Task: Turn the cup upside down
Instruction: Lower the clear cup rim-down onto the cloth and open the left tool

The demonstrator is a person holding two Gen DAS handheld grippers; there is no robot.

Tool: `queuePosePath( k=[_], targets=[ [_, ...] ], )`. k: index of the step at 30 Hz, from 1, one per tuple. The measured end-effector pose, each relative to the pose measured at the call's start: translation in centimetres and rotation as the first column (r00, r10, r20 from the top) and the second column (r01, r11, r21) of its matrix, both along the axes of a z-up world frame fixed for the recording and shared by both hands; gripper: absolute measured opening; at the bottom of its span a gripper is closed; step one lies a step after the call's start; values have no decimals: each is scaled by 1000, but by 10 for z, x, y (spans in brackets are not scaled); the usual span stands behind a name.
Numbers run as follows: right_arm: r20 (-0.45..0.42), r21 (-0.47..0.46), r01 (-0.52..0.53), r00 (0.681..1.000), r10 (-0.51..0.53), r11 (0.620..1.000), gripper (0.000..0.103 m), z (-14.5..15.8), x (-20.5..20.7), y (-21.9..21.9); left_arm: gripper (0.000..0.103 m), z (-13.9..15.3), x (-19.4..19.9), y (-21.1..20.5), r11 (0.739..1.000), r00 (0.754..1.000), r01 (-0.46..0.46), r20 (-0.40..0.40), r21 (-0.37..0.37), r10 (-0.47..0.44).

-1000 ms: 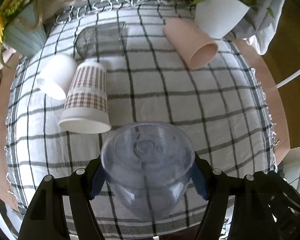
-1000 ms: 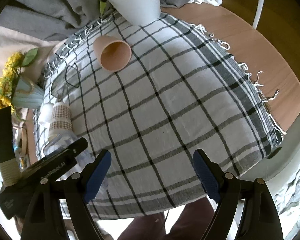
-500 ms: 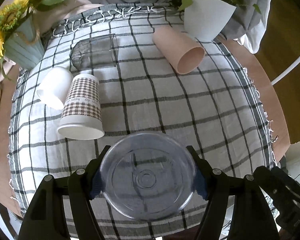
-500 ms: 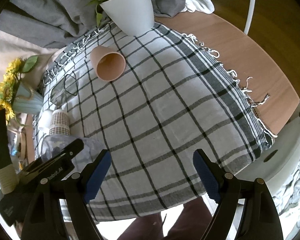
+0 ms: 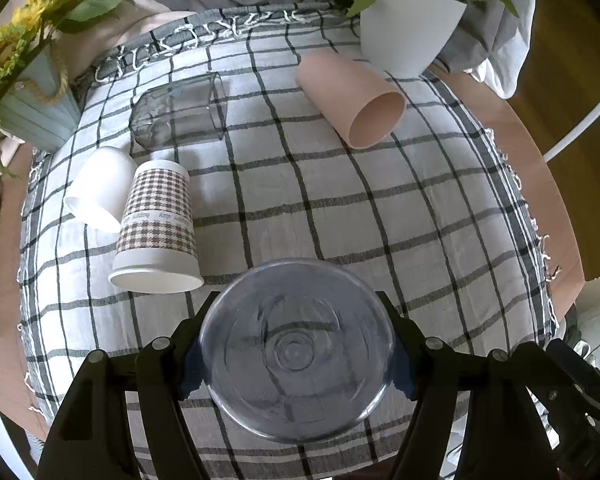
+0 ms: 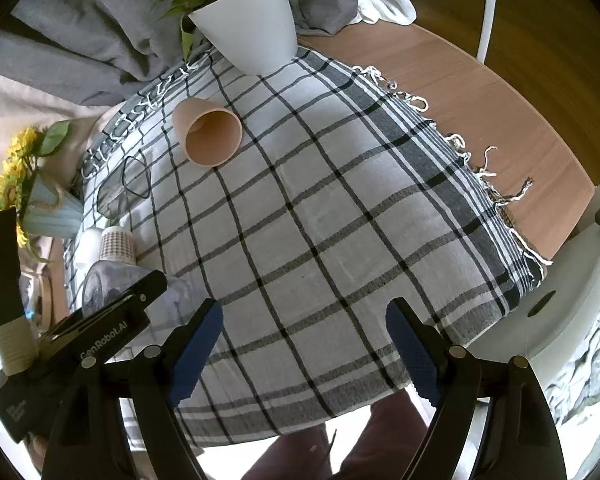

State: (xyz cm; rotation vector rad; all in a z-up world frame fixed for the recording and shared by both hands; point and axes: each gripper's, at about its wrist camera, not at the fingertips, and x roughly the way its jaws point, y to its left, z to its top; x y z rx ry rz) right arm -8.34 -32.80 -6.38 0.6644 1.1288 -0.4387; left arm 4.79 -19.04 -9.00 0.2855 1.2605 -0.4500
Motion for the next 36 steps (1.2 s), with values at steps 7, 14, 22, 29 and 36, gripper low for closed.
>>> queuePosePath(
  k=[7, 14, 22, 29, 36],
  targets=[
    [-17, -7, 10, 1000, -10, 1000, 88, 3, -3, 3, 92, 9, -5, 1, 1000, 1000, 13, 27, -13, -13],
    [-2, -26, 30, 1000, -30, 999, 89, 15, -9, 5, 97, 27, -11, 15, 999, 999, -16, 40, -45, 18],
    [36, -76, -13, 999, 16, 997, 90, 39, -10, 21, 101, 61, -26, 50, 993, 984, -95, 141, -72, 104],
    [77, -113, -89, 992, 98, 990, 91, 60, -7, 46, 102, 83, -41, 79, 987, 973, -115, 189, -110, 135],
    [102, -157, -123, 985, 140, 980, 92, 74, -2, 69, 102, 92, -47, 112, 979, 947, -179, 254, -94, 198]
  ],
)
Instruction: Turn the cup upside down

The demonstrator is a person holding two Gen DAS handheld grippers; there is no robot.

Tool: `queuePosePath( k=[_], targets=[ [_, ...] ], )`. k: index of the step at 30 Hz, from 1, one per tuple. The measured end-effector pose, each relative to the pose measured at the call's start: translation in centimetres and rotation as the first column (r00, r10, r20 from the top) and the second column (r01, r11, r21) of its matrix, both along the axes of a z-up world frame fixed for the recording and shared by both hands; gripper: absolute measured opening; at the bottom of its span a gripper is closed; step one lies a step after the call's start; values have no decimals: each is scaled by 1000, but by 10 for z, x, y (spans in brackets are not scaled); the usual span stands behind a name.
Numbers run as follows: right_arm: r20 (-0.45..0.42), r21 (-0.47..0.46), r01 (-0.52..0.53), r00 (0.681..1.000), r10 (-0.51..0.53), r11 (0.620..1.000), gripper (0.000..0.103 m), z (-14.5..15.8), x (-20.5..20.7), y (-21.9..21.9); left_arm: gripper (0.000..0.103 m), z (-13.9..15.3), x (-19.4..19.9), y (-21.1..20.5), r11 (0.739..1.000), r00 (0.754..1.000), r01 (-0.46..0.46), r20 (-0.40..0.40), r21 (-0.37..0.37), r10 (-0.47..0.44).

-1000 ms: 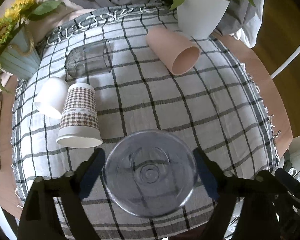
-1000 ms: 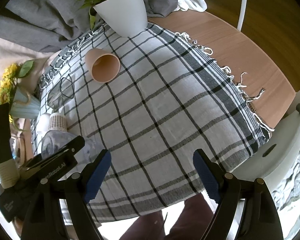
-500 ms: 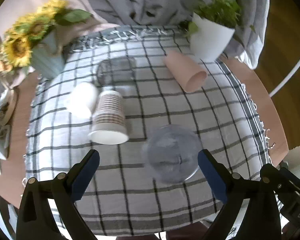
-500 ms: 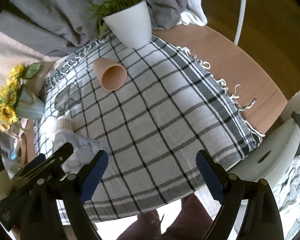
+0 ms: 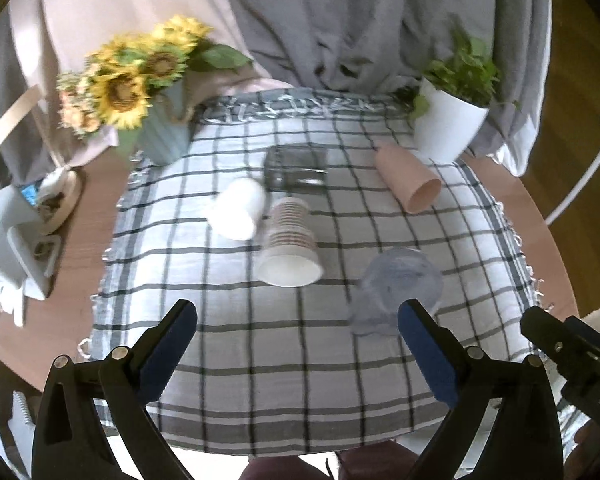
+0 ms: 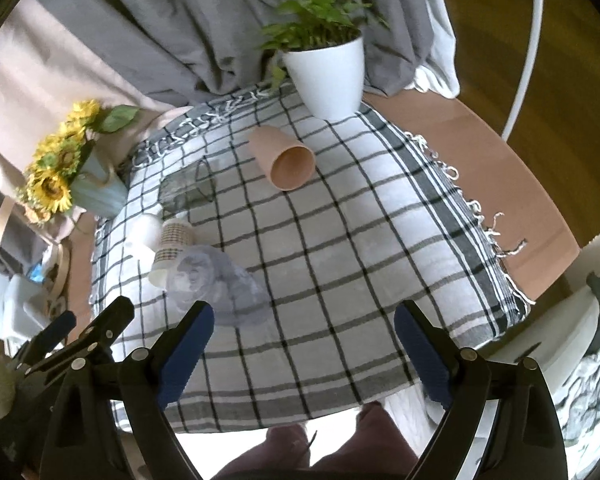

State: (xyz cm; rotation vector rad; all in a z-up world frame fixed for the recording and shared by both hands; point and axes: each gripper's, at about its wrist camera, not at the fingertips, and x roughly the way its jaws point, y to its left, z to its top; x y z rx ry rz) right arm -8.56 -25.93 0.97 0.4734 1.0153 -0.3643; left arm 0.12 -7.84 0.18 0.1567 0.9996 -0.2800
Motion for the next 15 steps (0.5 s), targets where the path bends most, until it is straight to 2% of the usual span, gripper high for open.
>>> queuePosePath(
  k=[6, 10, 15],
  targets=[
    [17, 4, -50, 999, 50, 999, 92, -1, 4, 18, 102, 0, -6, 23, 998, 998, -55, 42, 31, 53],
    [2, 25, -73, 997, 73, 997, 92, -6, 5, 27, 102, -2, -9, 31, 998, 998, -54, 38, 42, 53],
    [15, -1, -93, 996, 93, 996, 92, -2, 3, 37, 103, -4, -12, 32, 999, 1000, -24, 17, 46, 24]
  ],
)
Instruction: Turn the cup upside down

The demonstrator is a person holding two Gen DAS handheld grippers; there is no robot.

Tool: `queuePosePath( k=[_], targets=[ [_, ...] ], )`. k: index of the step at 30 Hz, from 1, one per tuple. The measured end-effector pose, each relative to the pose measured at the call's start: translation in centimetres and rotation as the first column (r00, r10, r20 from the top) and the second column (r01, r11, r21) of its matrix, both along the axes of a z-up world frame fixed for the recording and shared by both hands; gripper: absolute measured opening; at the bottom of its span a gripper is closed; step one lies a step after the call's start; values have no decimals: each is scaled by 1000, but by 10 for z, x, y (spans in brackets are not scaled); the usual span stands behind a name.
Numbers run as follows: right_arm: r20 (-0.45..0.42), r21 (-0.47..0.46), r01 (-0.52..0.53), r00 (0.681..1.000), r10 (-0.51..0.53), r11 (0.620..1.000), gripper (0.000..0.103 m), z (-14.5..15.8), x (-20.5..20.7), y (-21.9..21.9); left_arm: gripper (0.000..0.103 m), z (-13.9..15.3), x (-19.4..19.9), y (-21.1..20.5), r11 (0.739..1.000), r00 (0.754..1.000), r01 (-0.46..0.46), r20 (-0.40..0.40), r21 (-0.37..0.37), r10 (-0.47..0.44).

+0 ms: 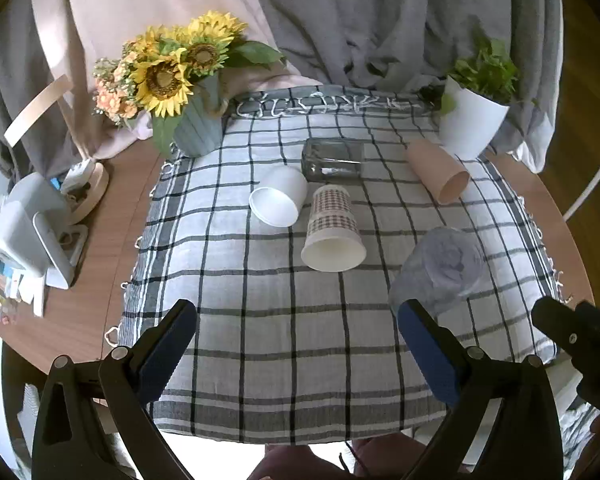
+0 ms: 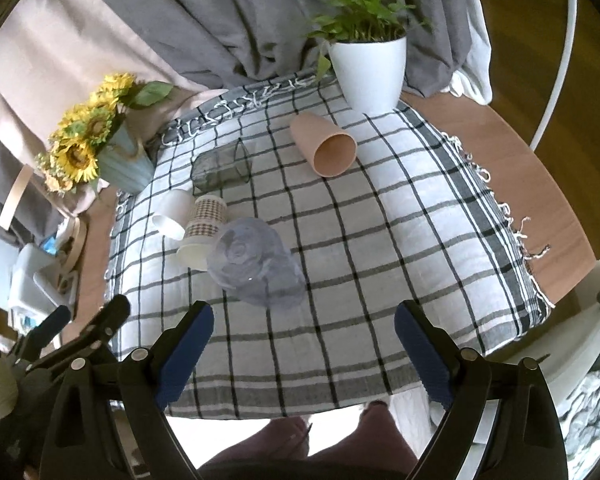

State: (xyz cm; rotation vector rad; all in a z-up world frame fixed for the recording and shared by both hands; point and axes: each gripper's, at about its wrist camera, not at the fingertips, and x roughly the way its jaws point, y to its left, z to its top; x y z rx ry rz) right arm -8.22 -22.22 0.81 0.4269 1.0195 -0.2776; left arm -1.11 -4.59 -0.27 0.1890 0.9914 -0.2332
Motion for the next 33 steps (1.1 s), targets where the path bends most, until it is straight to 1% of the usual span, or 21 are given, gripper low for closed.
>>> queuePosePath(
  k=[3, 7, 19, 33],
  targets=[
    [20, -25, -19, 1000, 20, 999, 92, 6, -1, 7, 103, 1, 0, 1, 1000, 1000, 0, 11, 8, 0],
    [48, -55, -41, 998, 43, 998, 95, 13, -4, 16, 103, 3, 2, 4, 1000, 1000, -13, 14, -2, 13],
    [37, -63, -20, 999, 23, 998, 95, 13, -6, 12, 103, 0, 5, -1, 1000, 1000, -1, 8, -4, 1],
    [29, -65, -45, 998, 47, 997, 95, 11, -3, 16, 103, 3, 3, 4, 1000, 999, -23, 23, -7, 23]
  ],
)
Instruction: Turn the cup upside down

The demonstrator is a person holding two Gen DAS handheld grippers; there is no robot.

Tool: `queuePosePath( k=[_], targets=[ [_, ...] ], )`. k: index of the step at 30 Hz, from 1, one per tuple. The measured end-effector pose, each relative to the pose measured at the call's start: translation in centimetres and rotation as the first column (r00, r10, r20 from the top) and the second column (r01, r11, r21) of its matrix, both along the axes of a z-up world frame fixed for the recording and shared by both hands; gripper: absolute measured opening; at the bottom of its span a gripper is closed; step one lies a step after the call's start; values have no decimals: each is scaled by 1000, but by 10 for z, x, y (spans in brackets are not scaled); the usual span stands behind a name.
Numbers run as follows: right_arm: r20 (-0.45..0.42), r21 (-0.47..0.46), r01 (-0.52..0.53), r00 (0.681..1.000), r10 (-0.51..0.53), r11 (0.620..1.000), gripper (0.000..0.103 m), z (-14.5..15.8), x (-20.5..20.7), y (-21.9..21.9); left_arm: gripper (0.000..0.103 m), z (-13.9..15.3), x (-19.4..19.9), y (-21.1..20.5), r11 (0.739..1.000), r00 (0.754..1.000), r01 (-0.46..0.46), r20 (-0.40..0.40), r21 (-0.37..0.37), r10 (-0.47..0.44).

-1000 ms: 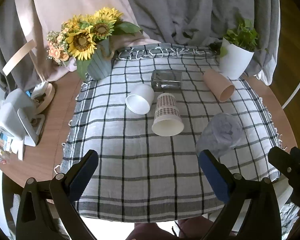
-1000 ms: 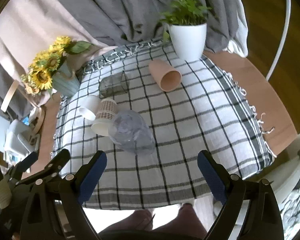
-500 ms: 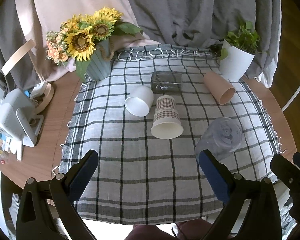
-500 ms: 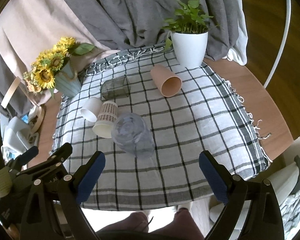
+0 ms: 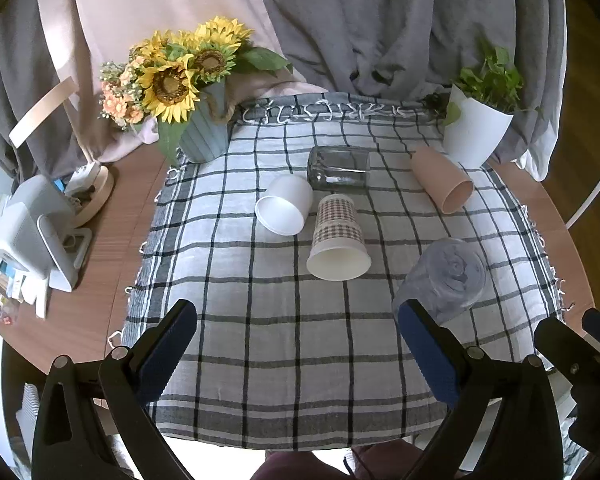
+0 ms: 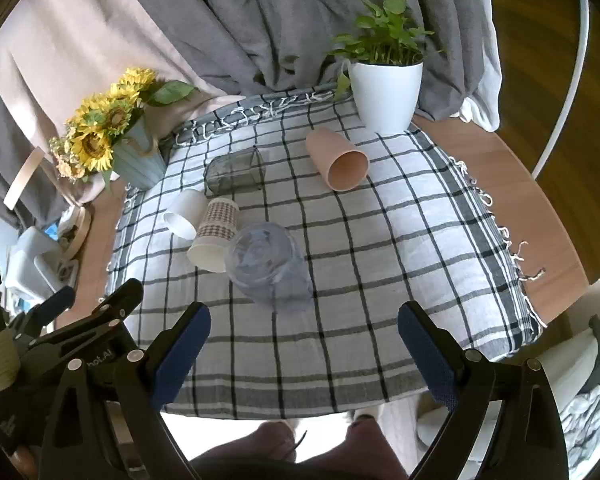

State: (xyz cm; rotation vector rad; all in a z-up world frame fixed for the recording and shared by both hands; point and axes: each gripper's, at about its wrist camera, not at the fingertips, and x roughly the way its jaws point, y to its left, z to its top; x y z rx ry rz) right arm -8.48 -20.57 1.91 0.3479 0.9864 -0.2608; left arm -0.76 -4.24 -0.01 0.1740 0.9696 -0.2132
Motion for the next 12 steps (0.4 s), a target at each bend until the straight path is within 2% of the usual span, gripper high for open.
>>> queuePosePath(
  k=[12],
  targets=[
    [-8, 3, -22, 1000, 22, 1000, 95, -3, 0, 4, 103, 0, -4, 3, 1000, 1000, -10, -3, 1, 10]
  ],
)
